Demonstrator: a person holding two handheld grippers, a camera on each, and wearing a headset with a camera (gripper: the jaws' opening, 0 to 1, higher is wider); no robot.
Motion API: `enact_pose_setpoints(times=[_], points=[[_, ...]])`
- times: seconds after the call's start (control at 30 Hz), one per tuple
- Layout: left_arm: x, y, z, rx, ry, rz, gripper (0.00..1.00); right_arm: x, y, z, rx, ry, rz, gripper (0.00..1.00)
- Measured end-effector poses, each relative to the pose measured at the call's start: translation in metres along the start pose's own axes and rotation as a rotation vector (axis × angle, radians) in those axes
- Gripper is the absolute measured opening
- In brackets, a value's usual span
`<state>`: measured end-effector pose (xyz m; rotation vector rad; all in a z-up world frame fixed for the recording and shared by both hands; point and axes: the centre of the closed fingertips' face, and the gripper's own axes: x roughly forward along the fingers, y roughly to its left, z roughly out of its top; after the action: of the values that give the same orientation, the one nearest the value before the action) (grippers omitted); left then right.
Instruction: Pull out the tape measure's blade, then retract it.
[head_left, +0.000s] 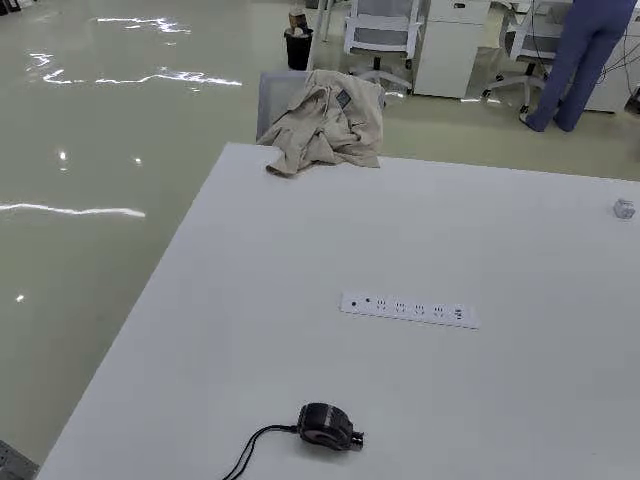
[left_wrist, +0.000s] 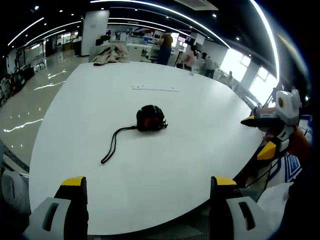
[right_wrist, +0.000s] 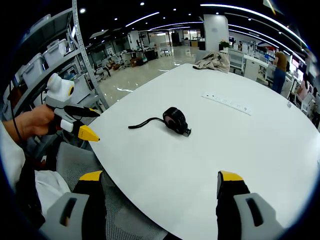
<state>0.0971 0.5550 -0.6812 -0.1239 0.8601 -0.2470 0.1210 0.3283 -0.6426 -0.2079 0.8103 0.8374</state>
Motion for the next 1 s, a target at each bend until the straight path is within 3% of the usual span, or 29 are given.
enact_pose_setpoints(times=[0.43,1.0], points=[[-0.0053,0.0009,-0.0035,-0.021,0.0,0.0,1.0,-0.01,-0.0008,-0.0004,-0.005,0.006,-0.013,0.94],[-0.0069,0.0028,-0.0041,-0.038,-0.015,0.009,1.0,-0.0058,-0.0011,-0.0052,-0.001,0.028,-0.014,0.92]])
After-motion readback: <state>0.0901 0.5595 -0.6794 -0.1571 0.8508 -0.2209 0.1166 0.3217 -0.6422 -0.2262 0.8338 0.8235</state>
